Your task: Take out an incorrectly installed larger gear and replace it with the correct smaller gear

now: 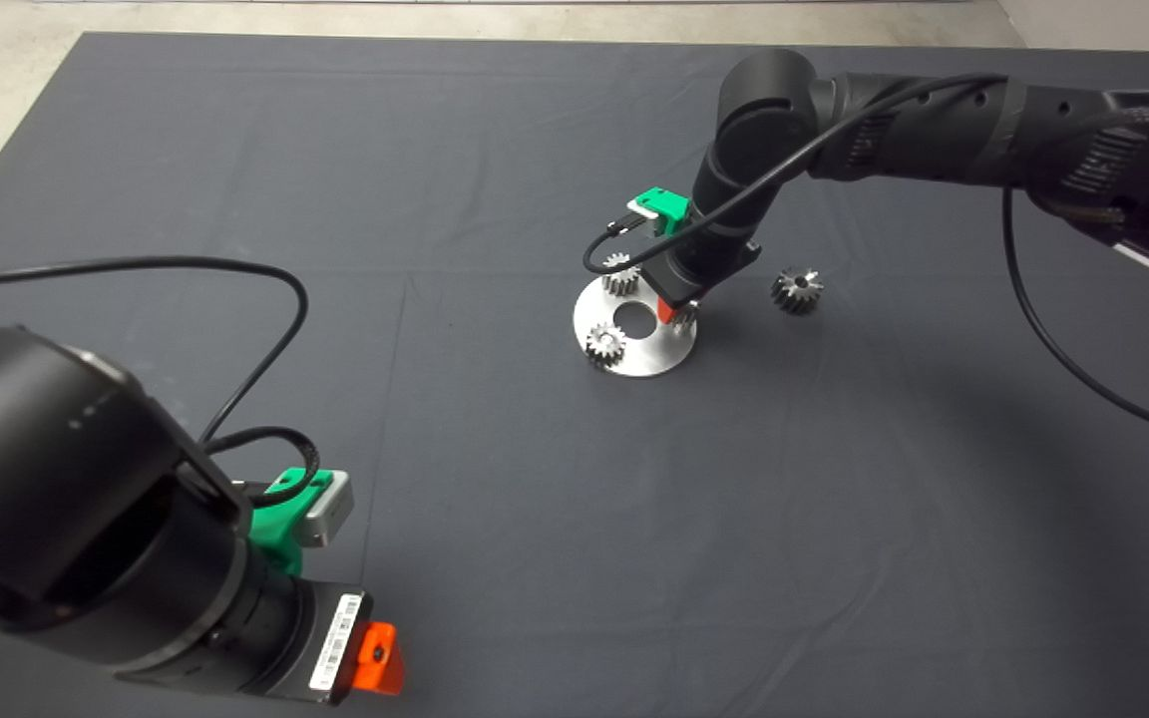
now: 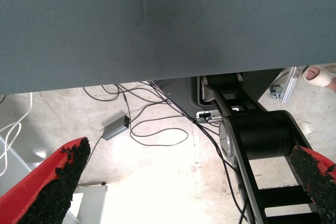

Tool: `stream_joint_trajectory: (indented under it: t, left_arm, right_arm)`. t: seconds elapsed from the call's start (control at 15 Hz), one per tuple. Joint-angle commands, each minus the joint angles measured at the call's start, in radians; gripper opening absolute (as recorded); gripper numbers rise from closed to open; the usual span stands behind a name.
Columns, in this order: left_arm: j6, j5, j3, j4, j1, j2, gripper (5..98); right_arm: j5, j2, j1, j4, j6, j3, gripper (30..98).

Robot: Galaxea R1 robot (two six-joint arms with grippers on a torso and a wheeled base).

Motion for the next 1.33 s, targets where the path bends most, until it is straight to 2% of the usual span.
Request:
stream_joint_trajectory:
  t: [0.0, 0.33, 0.6, 1.27]
  left_arm:
    - [-0.002, 0.014, 0.017, -0.021, -0.006, -0.004, 98.2]
    - [-0.002, 0.014, 0.016, -0.021, -0.006, -0.005, 98.2]
    - [-0.002, 0.014, 0.017, -0.021, -0.006, -0.005, 98.2]
    - [-0.002, 0.014, 0.017, -0.021, -0.006, -0.003, 98.2]
  right_arm:
    - [-0.015, 0.003, 0.029, 0.019, -0.005, 0.008, 40.4]
    - [-0.029, 0.008, 0.046, 0.027, -0.005, 0.029, 40.4]
    - [-0.029, 0.008, 0.048, 0.064, -0.005, 0.031, 40.4]
    - [-0.032, 0.007, 0.043, 0.041, -0.005, 0.034, 40.4]
